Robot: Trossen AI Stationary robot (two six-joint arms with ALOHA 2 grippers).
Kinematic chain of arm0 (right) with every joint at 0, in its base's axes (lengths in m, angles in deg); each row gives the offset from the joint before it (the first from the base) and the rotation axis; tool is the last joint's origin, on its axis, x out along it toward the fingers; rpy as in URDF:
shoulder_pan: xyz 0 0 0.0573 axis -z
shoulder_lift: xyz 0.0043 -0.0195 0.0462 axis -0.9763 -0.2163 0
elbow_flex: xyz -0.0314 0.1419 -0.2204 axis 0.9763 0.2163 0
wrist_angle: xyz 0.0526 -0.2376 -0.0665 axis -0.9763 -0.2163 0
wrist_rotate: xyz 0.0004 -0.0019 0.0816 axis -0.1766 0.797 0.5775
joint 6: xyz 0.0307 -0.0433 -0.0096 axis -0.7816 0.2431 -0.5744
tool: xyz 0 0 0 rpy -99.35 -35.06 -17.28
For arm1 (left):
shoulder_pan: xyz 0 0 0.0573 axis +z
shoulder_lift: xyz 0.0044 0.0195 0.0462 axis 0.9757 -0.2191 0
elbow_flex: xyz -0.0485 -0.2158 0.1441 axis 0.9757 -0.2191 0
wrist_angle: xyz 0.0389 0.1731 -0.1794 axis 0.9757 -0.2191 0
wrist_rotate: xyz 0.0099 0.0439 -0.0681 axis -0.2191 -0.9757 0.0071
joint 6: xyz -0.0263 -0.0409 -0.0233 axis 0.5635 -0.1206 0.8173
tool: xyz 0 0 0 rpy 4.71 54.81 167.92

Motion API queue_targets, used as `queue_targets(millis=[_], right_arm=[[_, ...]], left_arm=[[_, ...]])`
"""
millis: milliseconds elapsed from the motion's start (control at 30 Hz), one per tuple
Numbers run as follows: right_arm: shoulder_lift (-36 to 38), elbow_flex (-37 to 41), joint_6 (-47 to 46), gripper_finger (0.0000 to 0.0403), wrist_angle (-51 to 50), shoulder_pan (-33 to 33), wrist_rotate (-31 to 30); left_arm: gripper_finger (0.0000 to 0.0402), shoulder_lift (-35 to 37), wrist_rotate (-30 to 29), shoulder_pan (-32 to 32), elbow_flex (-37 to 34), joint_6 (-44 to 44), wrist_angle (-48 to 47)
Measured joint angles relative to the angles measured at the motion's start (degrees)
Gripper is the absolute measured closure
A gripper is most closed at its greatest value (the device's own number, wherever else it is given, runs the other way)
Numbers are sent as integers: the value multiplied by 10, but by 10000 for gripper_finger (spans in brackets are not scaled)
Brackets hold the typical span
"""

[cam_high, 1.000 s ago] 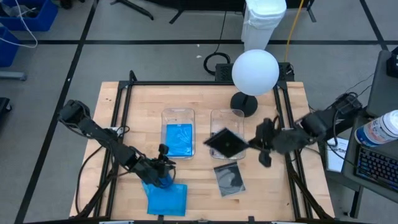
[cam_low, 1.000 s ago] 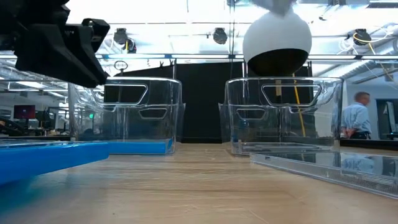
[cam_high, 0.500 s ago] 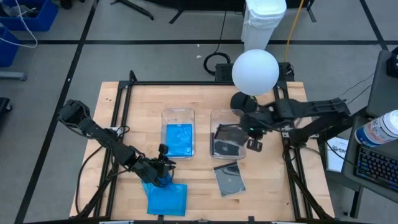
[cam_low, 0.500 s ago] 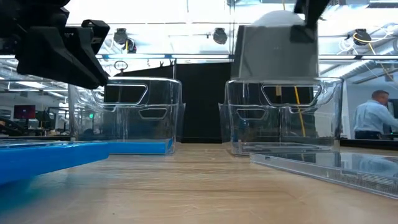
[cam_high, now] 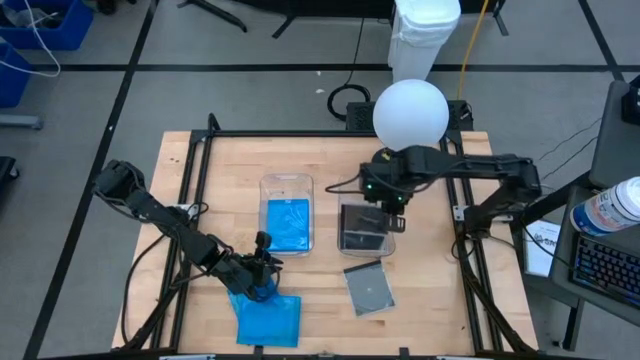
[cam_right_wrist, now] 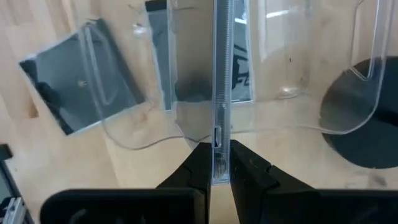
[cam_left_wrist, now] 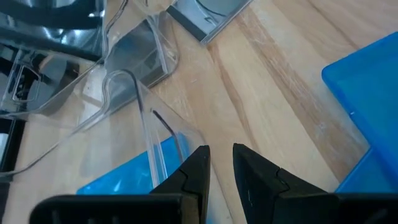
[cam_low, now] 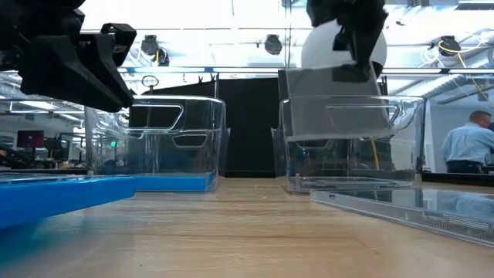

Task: Pick & place jewel cases by type
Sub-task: Put the black CD case into the right transparent bin

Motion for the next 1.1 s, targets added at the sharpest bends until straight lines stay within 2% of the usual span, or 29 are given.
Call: queue_targets(millis=[233, 433, 633, 867, 1100], right_arm=[[-48, 0, 56, 372, 17, 28, 2], [-96, 1, 79, 372, 16, 51, 71], [-129, 1, 111, 371, 36, 66, 77], [-139, 7, 134, 371, 68, 82, 105], [-135, 61, 113, 371, 116, 92, 112]], left_arm=[[325, 0, 8, -1, 0, -1, -6], [325, 0, 15, -2, 0, 10, -19], [325, 0, 34, -4, 0, 23, -29], [325, 0, 31, -14, 0, 33, -31], [325, 0, 29, -22, 0, 61, -39]])
